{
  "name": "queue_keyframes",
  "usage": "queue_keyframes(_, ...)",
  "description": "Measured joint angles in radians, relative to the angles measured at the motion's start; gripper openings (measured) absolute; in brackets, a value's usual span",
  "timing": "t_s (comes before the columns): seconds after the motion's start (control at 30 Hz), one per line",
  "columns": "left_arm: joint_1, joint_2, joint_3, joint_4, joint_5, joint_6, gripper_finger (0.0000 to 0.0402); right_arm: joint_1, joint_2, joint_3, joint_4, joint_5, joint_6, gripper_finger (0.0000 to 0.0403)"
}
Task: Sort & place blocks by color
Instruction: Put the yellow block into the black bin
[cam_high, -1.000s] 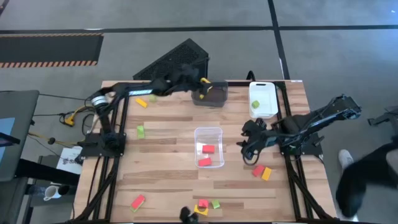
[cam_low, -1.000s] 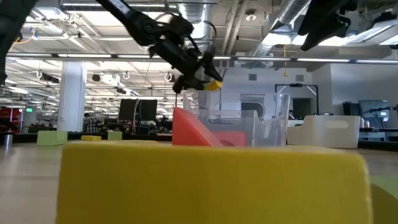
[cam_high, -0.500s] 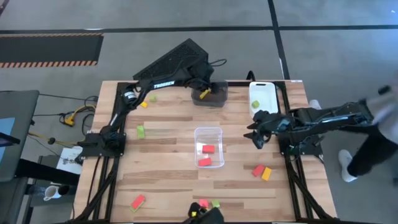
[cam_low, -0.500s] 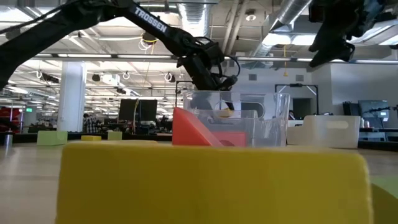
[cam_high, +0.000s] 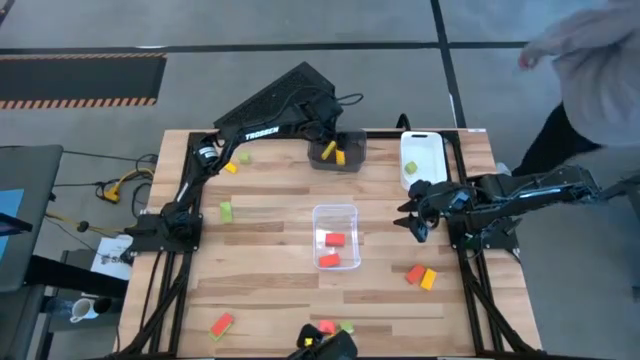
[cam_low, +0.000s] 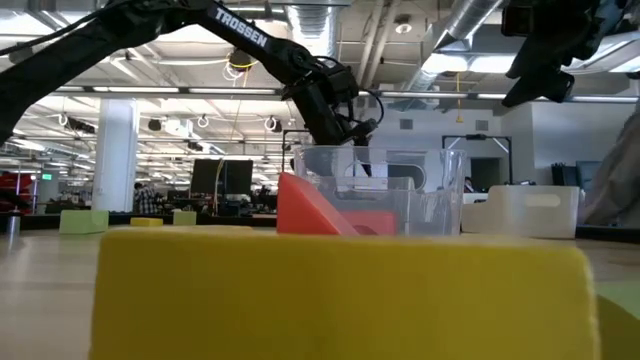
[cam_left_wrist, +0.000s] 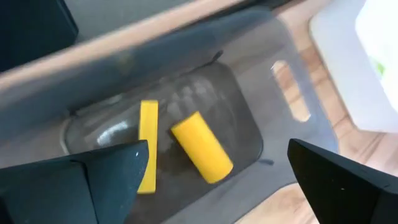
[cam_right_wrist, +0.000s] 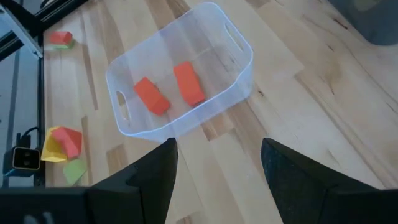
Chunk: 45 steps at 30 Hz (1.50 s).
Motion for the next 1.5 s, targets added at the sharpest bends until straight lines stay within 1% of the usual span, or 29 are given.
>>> queue_keyframes(0.17, 0.005, -0.062, 0.000, -0.032, -0.025, 0.095, 0.0365, 0.000, 0.003, 0.000, 0.033, 0.004, 0.048, 0.0255)
queue_keyframes(0.3, 0.005, -0.146, 0.000, -0.073, -0.064, 0.200, 0.0365, 0.000, 0.010, 0.000, 0.099, 0.006, 0.079, 0.0255)
queue_keyframes(0.43, -0.003, -0.231, 0.000, -0.167, -0.094, 0.308, 0.0366, 0.006, 0.018, 0.000, 0.172, 0.069, 0.086, 0.0255)
queue_keyframes(0.6, -0.027, -0.326, -0.003, -0.317, -0.182, 0.405, 0.0366, 0.012, 0.023, -0.003, 0.225, 0.104, 0.090, 0.0255)
queue_keyframes(0.73, -0.055, -0.421, -0.088, -0.327, -0.199, 0.422, 0.0366, 0.014, 0.023, -0.026, 0.294, 0.106, 0.091, 0.0255)
queue_keyframes(0.83, -0.079, -0.499, -0.196, -0.318, -0.196, 0.436, 0.0366, 0.014, 0.023, -0.039, 0.336, 0.106, 0.091, 0.0255)
queue_keyframes(0.97, -0.122, -0.641, -0.413, -0.236, -0.189, 0.432, 0.0366, 0.015, 0.023, -0.069, 0.406, 0.106, 0.113, 0.0255)
queue_keyframes(1.13, -0.186, -0.853, -0.733, -0.006, -0.139, 0.312, 0.0366, 0.025, 0.035, -0.090, 0.456, 0.107, 0.125, 0.0255)
queue_keyframes(1.27, -0.257, -1.016, -0.949, 0.229, -0.123, 0.182, 0.0366, 0.025, 0.070, -0.090, 0.480, 0.105, 0.123, 0.0255)
queue_keyframes(1.37, -0.308, -1.111, -1.070, 0.361, -0.133, 0.116, 0.0366, 0.022, 0.105, -0.090, 0.473, 0.100, 0.120, 0.0255)
queue_keyframes(1.5, -0.358, -1.211, -1.178, 0.426, -0.165, 0.063, 0.0366, 0.002, 0.144, -0.090, 0.481, 0.056, 0.120, 0.0255)
